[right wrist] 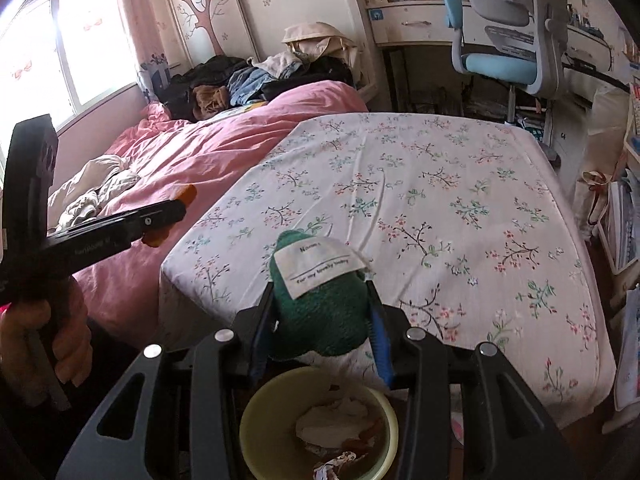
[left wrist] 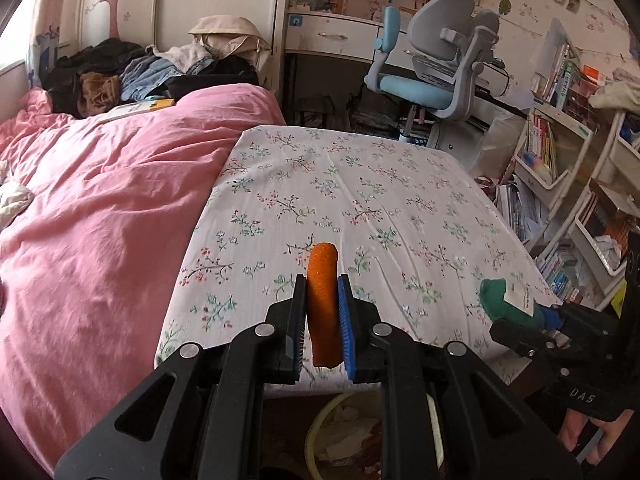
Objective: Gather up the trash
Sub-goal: 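Carry the peel and green toy over the yellow bin and open both tools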
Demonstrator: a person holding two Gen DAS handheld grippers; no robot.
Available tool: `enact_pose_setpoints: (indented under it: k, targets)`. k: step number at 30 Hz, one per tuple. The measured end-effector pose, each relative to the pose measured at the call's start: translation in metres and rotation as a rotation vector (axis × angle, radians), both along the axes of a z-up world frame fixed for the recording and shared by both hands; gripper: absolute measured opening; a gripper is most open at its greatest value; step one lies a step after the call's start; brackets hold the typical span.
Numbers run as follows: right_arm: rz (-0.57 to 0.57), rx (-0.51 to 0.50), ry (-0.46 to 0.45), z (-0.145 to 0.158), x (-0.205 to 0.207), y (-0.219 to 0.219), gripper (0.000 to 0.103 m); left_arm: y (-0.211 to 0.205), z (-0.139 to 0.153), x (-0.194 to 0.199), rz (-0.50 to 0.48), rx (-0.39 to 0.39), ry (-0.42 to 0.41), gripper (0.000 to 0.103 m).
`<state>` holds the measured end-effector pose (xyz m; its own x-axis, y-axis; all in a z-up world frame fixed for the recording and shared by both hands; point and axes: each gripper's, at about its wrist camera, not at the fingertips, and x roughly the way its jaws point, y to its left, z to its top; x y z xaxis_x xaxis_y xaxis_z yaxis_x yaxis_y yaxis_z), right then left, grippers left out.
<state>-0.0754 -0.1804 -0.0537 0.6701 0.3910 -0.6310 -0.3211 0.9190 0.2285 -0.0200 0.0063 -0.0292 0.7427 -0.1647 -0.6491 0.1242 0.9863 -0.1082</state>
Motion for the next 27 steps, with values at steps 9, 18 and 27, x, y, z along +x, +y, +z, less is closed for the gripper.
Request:
enact_pose_setpoints:
  k: [9, 18, 27]
  targets:
    - [-0.01, -0.001, 0.005, -0.005, -0.021, -0.004, 0.042, -0.002, 0.005, -0.017, 0.004, 0.012, -0.028, 0.015]
    - [0.016, -0.059, 0.085, -0.024, -0.034, 0.009, 0.043, -0.007, -0.002, -0.029, -0.027, -0.002, 0.005, 0.015]
    - [-0.061, -0.117, 0.252, -0.054, -0.043, 0.003, 0.067, -0.019, -0.057, -0.05, -0.077, -0.083, 0.284, 0.023]
